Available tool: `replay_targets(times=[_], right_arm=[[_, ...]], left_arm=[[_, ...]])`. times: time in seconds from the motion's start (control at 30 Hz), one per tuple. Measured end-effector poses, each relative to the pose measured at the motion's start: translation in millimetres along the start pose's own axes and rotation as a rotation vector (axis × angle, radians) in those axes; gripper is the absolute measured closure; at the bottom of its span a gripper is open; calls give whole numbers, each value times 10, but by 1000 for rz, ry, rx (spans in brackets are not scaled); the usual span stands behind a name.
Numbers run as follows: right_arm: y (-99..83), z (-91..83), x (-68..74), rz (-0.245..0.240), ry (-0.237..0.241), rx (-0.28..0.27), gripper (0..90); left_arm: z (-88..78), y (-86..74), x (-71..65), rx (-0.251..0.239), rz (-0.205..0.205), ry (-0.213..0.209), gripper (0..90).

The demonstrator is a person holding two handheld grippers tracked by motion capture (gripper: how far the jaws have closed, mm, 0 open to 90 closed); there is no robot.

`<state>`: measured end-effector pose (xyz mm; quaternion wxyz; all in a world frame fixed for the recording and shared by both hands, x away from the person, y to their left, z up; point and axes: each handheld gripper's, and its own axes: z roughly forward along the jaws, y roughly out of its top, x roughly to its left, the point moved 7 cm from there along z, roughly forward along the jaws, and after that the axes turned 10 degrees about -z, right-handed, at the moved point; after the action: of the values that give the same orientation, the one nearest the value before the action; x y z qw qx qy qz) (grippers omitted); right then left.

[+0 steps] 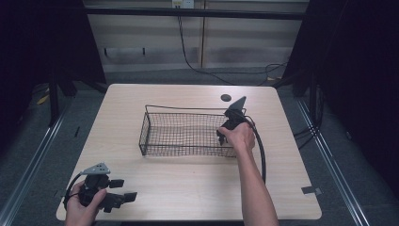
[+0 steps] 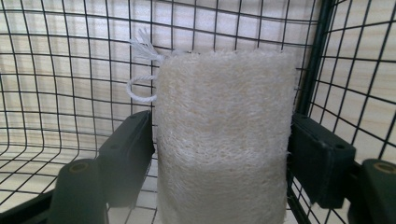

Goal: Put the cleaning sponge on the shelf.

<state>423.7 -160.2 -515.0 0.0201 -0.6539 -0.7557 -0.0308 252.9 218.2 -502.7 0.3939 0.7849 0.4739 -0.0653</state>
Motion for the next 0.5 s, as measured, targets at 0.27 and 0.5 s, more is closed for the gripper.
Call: replay_targets(times=[0.27,0.5], right_arm=[[-4,18,15,-8,9,12,203],[-7,15,19,-11,12,17,174]], left_arm=[[0,1,-3,-1,-2,-3,174],[0,-1,-8,4,-1,-4,174]])
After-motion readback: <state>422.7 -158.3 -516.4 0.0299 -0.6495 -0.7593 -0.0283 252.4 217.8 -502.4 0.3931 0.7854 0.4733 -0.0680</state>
